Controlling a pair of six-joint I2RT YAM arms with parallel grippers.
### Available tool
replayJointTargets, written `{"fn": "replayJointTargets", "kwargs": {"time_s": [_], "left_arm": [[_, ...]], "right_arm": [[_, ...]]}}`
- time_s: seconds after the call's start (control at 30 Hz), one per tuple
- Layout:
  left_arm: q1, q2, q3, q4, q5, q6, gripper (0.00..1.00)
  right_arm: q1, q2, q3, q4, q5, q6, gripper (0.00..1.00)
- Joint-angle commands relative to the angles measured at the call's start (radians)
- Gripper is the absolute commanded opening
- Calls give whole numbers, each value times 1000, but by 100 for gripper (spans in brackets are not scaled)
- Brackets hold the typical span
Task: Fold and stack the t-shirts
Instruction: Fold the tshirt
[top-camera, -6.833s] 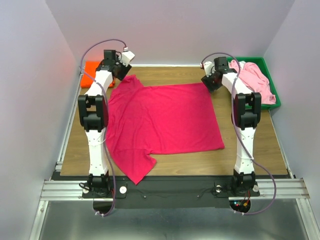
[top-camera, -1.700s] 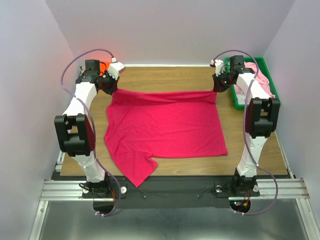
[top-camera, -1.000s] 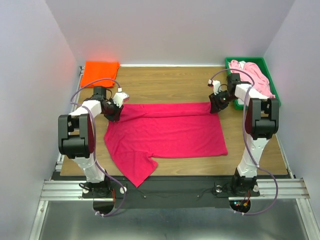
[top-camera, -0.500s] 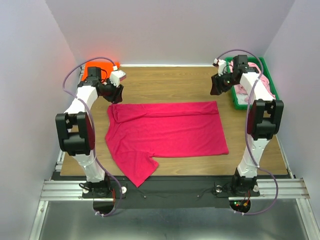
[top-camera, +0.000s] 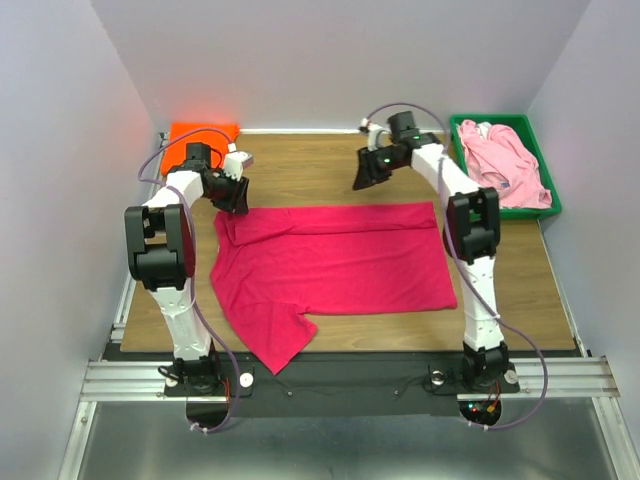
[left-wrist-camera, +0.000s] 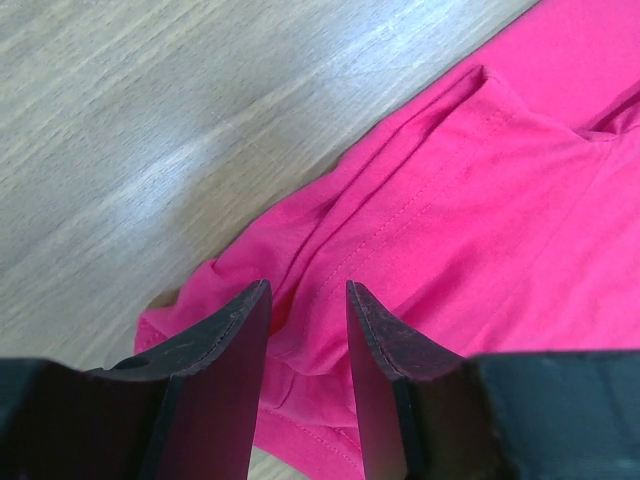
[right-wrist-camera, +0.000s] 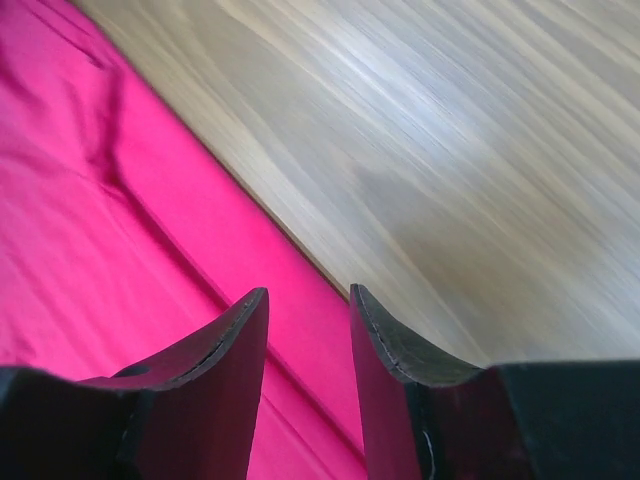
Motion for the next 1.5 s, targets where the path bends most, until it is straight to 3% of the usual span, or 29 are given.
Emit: {"fn": "replayJointTargets", "kwargs": {"time_s": [0.0, 0.7, 1.47], "left_arm": [[4, -22, 4, -1, -24, -8, 47], [35, -143, -75, -9, 15, -66, 46], [50, -118, -104, -3, 35, -65, 46]], "right_arm": [[70, 52, 128, 86, -49, 123, 45], [314, 270, 266, 474, -81, 534, 44], [355, 234, 165, 495, -13, 477, 44]]}}
